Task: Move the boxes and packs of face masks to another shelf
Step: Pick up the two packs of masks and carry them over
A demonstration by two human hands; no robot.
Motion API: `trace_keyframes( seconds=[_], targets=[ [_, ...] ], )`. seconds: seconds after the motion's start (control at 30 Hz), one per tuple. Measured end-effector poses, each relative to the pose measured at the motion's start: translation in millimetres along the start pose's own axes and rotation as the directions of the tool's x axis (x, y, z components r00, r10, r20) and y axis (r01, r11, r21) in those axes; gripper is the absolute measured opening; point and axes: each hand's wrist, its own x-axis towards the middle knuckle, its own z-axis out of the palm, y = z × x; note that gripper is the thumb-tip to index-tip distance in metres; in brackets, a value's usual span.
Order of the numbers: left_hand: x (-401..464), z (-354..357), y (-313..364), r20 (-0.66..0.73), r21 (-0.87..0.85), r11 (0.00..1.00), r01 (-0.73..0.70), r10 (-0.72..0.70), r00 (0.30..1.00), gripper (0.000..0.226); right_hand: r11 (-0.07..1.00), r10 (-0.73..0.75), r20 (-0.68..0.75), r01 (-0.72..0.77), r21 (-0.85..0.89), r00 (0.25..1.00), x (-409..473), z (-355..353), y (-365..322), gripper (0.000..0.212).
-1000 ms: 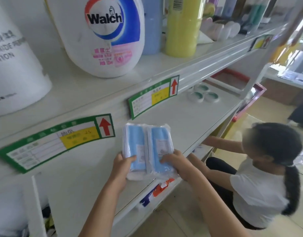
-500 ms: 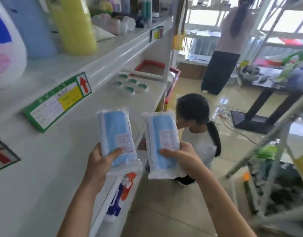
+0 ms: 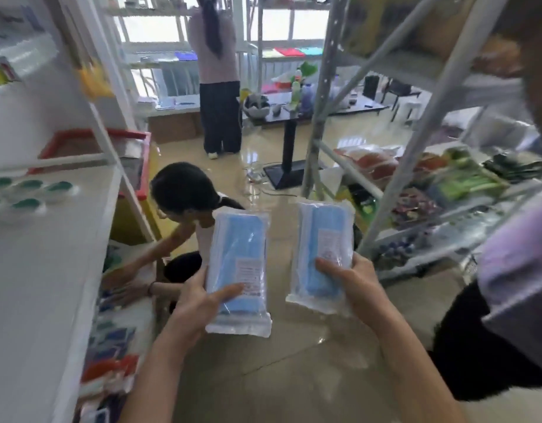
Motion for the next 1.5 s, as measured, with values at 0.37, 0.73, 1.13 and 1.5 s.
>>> trace_keyframes(
  seconds=[0.37, 0.73, 1.13, 1.5],
  targets=[
    [-1.8, 252.3, 1.6, 0.411, 0.075, 0.997, 0.036, -0.064, 0.910, 0.063, 0.996, -0.021, -0.435, 0.055, 0.065, 0.900, -107.3, -231.3, -9.1, 0.039],
    [-29.6, 467.9, -19.7, 0.807, 0.214, 0.977, 0.025, -0.191, 0.559, 0.049, 0.975, 0.107, -0.850, 0.111, 0.190, 0.516, -255.0, -389.2, 18.4, 0.031],
    [-140.8, 682.1, -63.3, 0.957, 0.287, 0.954, -0.086, -0.281, 0.070, 0.037, 0.965, 0.190, -0.981, 0.174, 0.194, 0.038, -422.7, -483.3, 52.4, 0.030],
    [-257.7, 868.0, -72.0, 0.938, 0.344, 0.925, -0.160, -0.345, 0.024, 0.044, 0.968, 0.168, -0.980, 0.205, 0.143, -0.109, -528.1, -606.8, 51.8, 0.028]
  ],
)
